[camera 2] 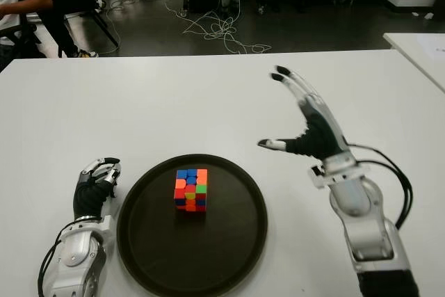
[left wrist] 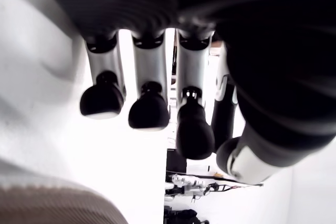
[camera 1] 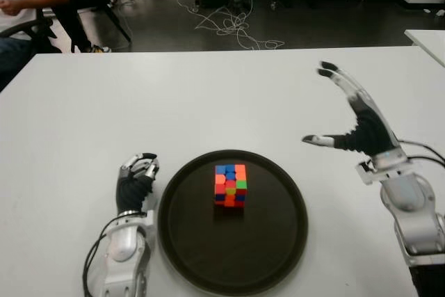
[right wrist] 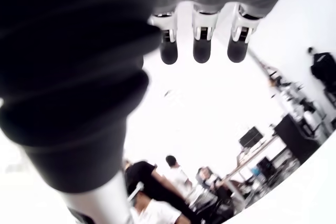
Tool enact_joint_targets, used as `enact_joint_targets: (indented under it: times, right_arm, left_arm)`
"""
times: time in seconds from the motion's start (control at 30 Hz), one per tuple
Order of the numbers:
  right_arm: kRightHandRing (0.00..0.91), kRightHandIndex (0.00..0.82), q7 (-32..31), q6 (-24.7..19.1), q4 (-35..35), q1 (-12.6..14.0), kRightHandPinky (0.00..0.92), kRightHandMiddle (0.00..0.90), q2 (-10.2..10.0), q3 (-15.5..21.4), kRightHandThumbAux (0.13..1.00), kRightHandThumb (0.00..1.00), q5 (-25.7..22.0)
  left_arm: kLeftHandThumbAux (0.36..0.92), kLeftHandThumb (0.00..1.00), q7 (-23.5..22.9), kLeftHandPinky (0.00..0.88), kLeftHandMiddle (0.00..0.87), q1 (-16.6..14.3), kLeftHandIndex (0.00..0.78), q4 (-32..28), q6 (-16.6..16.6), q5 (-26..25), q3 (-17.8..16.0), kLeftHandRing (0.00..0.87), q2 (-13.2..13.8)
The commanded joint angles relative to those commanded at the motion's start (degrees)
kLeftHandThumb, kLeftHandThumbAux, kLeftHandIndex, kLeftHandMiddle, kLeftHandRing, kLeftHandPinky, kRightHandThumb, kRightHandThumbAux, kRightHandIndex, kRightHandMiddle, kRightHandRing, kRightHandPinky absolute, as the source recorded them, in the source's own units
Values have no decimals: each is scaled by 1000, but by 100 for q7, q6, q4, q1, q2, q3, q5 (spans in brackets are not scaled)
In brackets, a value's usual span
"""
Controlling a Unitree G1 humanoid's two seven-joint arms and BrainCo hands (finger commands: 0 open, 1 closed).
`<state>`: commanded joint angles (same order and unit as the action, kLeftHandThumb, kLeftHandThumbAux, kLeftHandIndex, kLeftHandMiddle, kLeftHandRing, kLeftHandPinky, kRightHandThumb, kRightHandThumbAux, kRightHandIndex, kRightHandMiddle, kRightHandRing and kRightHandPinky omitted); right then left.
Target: Pick up the Rubik's Cube and put it in the plate
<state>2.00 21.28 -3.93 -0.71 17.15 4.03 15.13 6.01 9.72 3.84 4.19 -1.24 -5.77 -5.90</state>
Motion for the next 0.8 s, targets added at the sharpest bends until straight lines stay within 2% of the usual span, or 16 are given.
enact_joint_targets:
  times: [0.3,0.37,0.5,0.7,0.8]
  right_arm:
    - [37,19,258,-326,-228,271,86,49,-332,75,958,20,46]
    - [37,26,307,-522,-301,435,85,54,-484,50,958,24,41]
    - [49,40,310,-754,-403,631,89,66,-644,8,956,19,-24]
    - [92,64,346,-928,-435,888,102,104,-804,-105,941,2,-98]
    - [144,87,410,-969,-388,1027,159,152,-890,-168,925,19,-134]
  left_arm:
    - [707,709,-114,810,794,-41,444,45,-58,11,4,817,122]
    - [707,709,-117,811,796,-60,443,31,-132,24,1,818,143]
    - [706,710,-77,816,798,-71,443,-51,-263,48,-4,818,139]
    - [705,712,-6,821,791,-68,444,-98,-311,45,-23,818,118]
    - [705,712,26,818,788,-79,444,-82,-309,12,-51,816,103]
